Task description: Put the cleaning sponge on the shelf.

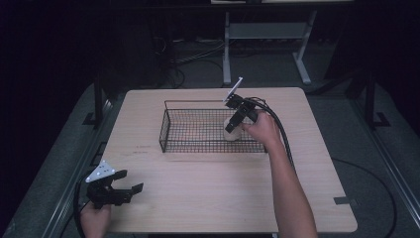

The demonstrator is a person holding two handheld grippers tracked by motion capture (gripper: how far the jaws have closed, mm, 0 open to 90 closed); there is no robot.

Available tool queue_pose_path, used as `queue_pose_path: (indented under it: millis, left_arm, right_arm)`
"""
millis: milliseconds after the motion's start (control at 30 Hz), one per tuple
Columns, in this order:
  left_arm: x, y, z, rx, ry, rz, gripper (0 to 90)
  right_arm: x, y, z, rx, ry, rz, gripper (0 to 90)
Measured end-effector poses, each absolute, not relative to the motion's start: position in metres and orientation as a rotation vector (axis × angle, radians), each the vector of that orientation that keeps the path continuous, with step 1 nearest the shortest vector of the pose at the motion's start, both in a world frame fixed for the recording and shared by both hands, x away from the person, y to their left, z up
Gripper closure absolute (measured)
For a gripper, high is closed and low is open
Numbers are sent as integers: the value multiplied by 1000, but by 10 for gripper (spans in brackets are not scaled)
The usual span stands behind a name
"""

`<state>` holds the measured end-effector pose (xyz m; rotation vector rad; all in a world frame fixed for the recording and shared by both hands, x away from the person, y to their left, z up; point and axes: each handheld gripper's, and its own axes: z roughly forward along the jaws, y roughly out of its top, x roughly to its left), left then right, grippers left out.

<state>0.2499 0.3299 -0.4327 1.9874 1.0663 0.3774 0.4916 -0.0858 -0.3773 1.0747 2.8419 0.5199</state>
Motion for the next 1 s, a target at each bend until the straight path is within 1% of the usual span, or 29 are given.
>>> queue_pose_path:
  millis: [233, 567, 1000]
  left_arm:
    - [250, 331, -433, 1981, 1070, 376, 137]
    - [250, 330, -433, 1987, 1069, 378, 137]
    - [249, 330, -432, 1983, 1066, 379, 137]
  right_arm:
    - [493, -89, -389, 1096, 2846, 538, 285]
    - [492, -89, -390, 1114, 2829, 557, 281]
    - [491, -90, -391, 1110, 2831, 540, 226]
